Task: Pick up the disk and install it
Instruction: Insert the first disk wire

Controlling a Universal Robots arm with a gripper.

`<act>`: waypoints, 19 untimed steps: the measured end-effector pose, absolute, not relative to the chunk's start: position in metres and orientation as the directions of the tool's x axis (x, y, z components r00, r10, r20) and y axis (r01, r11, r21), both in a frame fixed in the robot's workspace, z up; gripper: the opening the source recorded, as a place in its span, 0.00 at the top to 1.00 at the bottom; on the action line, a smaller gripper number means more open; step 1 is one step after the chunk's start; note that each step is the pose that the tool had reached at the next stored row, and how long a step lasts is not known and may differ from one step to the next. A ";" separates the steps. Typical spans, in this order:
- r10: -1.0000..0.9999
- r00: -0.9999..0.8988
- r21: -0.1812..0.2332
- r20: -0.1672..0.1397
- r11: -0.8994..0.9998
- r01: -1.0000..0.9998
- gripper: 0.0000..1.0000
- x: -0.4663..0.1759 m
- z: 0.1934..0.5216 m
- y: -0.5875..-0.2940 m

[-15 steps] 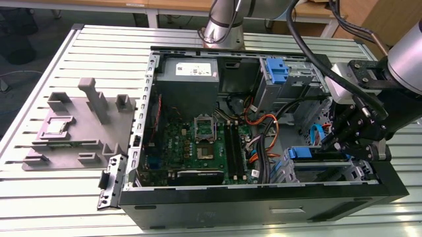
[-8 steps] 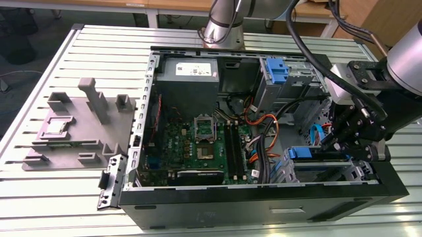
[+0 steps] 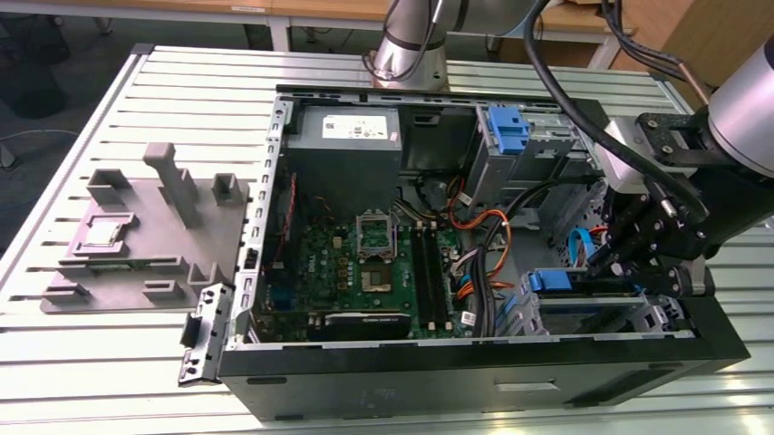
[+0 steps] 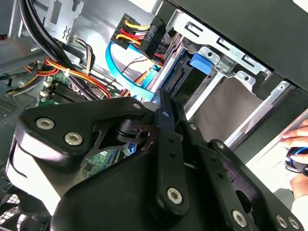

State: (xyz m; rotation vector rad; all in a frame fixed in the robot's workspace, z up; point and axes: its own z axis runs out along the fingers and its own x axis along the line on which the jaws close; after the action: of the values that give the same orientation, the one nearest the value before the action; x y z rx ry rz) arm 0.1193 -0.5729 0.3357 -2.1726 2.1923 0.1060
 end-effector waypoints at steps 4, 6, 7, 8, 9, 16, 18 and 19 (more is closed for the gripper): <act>-0.996 -0.009 0.011 -0.086 0.009 -1.000 0.84 0.119 0.336 -0.573; -0.996 -0.009 0.011 -0.086 0.009 -1.000 0.84 0.119 0.335 -0.573; -0.996 -0.010 0.011 -0.086 0.009 -1.000 0.84 0.119 0.335 -0.573; -0.996 -0.010 0.011 -0.086 0.009 -1.000 0.84 0.119 0.336 -0.573; -0.996 -0.010 0.011 -0.087 0.009 -1.000 0.84 0.119 0.336 -0.573; -0.996 -0.009 0.010 -0.088 0.009 -1.000 0.84 0.119 0.339 -0.573; -0.996 -0.008 0.005 -0.093 0.008 -1.000 0.84 0.118 0.339 -0.573; -0.995 -0.007 0.003 -0.095 0.007 -1.000 0.84 0.118 0.339 -0.573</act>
State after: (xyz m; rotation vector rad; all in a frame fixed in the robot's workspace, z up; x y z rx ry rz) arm 0.1176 -0.5730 0.3389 -2.1660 2.1818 0.1063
